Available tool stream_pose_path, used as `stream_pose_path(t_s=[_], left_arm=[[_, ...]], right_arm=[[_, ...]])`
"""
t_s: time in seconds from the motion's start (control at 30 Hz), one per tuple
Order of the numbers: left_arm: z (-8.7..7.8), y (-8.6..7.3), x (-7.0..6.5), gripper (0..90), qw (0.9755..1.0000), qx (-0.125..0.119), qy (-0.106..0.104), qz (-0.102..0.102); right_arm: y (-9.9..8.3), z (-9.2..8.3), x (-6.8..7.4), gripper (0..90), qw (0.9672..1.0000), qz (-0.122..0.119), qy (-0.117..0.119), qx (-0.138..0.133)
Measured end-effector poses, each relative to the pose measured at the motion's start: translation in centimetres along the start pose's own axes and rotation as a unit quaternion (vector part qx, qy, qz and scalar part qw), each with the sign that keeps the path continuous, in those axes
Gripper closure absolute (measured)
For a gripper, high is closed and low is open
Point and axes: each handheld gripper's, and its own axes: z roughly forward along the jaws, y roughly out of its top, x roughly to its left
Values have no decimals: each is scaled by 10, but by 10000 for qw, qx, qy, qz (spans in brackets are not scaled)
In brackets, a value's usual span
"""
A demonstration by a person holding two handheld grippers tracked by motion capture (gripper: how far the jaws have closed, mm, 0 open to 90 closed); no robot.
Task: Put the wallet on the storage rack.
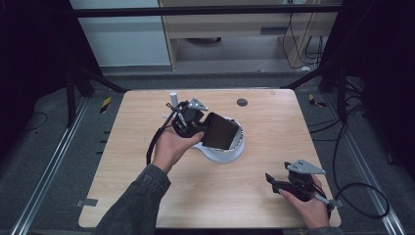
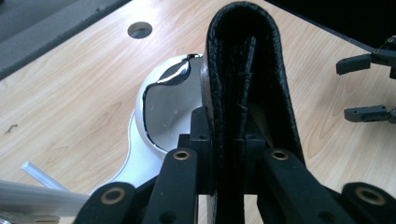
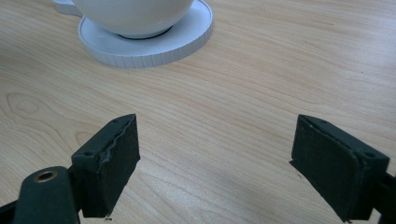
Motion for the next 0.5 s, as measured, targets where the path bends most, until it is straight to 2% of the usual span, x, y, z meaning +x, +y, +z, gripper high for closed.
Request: stream_pose_path(t_s=[0.2, 0.33, 0.5], left_arm=[[9, -1, 0, 804, 10000, 45, -20, -35], [16, -1, 1, 804, 10000, 60, -22, -74], [24, -3, 3, 802, 9998, 62, -39, -183]], right_arm=[[0, 1, 1, 153, 10000, 17, 34, 44], [-1, 2, 1, 152, 9999, -68, -16, 79], [-1, 2, 3, 152, 9999, -90, 6, 119]])
